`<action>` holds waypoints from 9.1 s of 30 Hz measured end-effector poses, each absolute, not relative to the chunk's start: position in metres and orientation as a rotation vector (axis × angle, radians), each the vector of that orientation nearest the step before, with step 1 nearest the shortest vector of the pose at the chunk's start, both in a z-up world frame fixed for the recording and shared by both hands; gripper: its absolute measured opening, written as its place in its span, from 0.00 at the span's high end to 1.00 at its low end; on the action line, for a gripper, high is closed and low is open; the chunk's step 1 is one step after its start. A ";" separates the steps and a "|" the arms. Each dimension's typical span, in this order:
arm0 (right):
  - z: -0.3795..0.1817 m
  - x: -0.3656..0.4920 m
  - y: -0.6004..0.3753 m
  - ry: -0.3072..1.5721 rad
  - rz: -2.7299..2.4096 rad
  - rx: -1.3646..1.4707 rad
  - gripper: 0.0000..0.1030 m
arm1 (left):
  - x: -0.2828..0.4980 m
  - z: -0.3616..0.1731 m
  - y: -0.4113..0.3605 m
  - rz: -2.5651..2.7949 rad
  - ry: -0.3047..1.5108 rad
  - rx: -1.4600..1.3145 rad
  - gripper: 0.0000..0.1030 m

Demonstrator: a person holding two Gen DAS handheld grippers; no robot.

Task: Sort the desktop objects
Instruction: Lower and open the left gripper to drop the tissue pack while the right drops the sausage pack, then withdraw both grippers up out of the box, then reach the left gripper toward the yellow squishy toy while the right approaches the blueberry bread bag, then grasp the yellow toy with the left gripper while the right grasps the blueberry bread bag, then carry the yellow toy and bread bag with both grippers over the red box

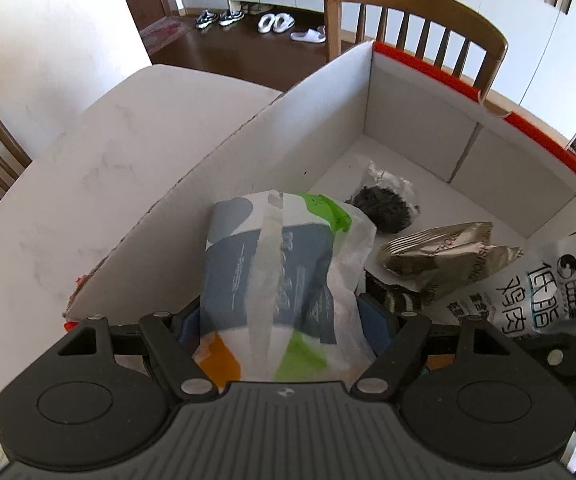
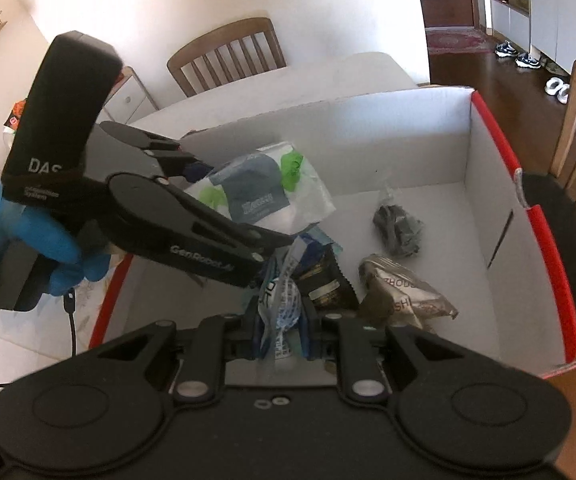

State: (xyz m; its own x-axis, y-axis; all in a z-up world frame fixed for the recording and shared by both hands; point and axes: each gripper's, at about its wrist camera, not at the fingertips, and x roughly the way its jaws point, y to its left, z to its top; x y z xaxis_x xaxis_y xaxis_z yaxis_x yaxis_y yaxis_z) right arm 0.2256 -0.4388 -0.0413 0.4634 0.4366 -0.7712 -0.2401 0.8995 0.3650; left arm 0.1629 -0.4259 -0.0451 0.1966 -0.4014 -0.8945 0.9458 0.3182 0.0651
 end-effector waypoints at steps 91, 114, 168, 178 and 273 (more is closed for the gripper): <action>0.022 0.166 -0.357 0.857 0.347 0.145 0.35 | 0.104 0.046 -0.216 -1.093 0.788 0.335 0.14; 0.015 0.168 -0.210 0.850 0.363 0.105 0.31 | 0.170 0.021 -0.078 -0.982 0.830 0.243 0.14; -0.072 0.263 -0.062 0.988 0.290 0.060 0.09 | 0.356 -0.088 0.040 -0.756 0.729 0.300 0.00; -0.090 0.275 -0.056 1.012 0.258 0.036 0.09 | 0.362 -0.109 0.035 -0.772 0.720 0.346 0.00; 0.023 0.169 -0.239 0.881 0.306 0.072 0.47 | 0.174 0.031 -0.111 -0.958 0.690 0.318 0.28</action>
